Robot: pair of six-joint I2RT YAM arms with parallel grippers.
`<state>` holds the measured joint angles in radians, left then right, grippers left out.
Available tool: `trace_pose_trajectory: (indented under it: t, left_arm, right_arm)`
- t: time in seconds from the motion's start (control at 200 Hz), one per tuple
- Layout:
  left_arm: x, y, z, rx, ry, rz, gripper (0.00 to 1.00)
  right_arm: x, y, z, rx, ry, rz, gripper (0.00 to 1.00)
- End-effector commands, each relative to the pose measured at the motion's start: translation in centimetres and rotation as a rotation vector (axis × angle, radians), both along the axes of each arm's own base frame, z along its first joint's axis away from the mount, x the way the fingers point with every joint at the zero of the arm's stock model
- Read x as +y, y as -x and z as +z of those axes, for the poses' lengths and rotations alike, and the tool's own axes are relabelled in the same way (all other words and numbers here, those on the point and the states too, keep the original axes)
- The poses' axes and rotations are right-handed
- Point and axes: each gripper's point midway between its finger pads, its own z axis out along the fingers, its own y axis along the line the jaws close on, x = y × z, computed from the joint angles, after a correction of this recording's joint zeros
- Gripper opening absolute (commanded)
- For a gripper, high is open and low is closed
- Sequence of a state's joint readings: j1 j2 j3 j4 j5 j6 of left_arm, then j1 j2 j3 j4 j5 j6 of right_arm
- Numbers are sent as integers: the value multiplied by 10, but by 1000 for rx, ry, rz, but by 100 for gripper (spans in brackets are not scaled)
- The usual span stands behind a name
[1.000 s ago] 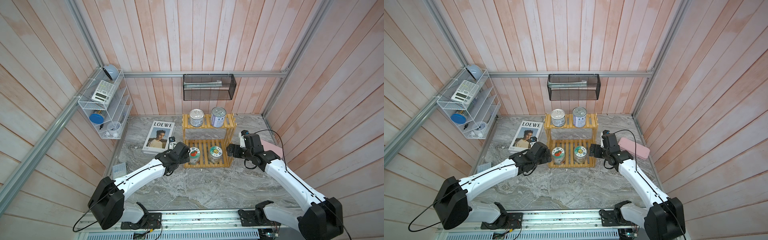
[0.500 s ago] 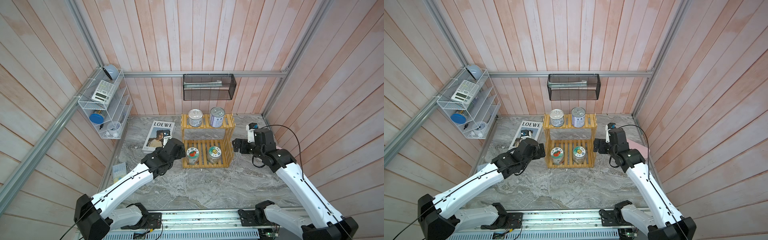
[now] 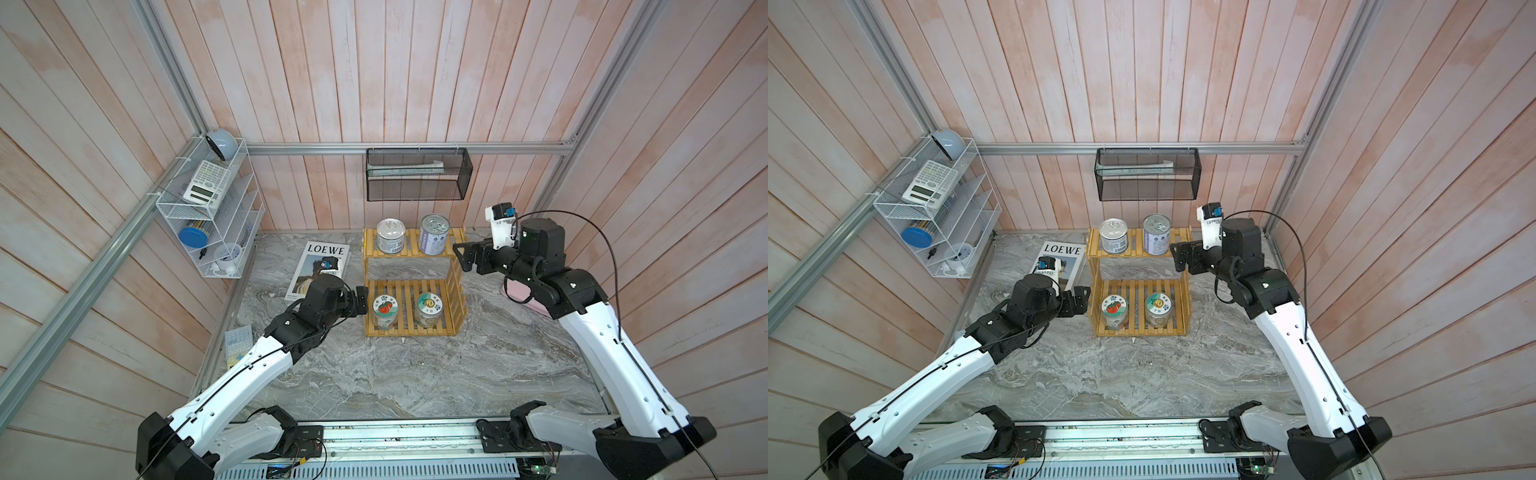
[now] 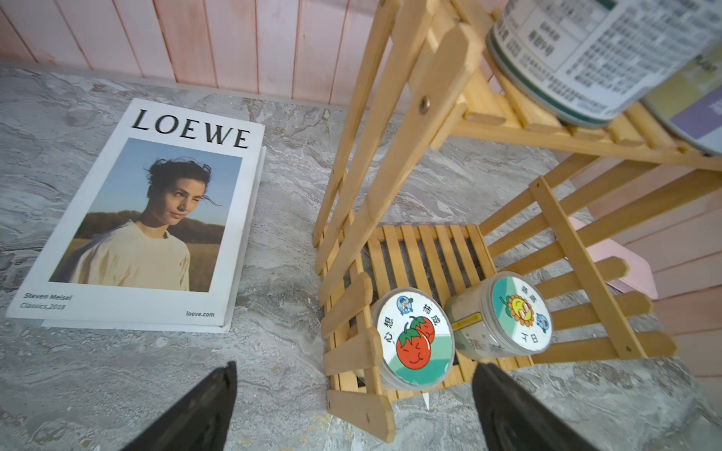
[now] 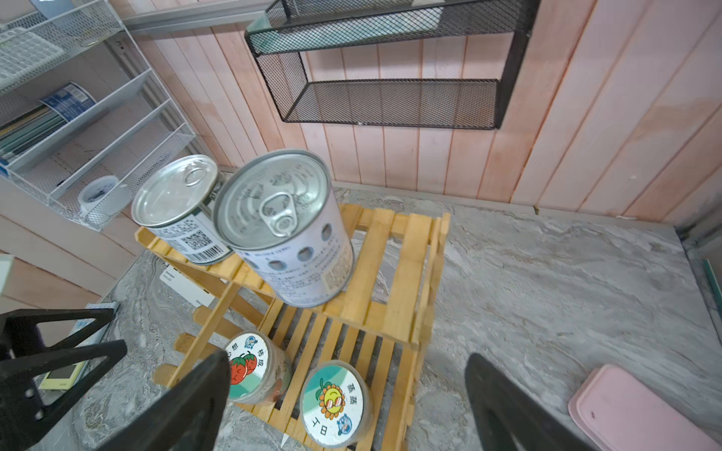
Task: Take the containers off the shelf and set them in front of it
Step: 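Pick up a container from the shelf.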
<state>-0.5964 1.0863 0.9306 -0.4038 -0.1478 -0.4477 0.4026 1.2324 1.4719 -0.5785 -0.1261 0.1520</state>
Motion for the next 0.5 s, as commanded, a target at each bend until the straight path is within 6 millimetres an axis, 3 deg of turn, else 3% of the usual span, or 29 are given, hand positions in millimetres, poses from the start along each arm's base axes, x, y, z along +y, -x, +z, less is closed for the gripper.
trace_pose_trajectory:
  t: [0.0, 0.23, 0.495]
  left_arm:
    - [-17, 7, 12, -31, 87, -119, 100]
    - [-17, 11, 10, -28, 142, -144, 100]
    - [-16, 10, 7, -22, 153, -146, 100]
  right_arm:
    - [23, -3, 16, -54, 18, 87, 98]
    - [52, -17, 13, -65, 65, 123, 98]
    - [61, -41, 10, -88, 117, 91, 98]
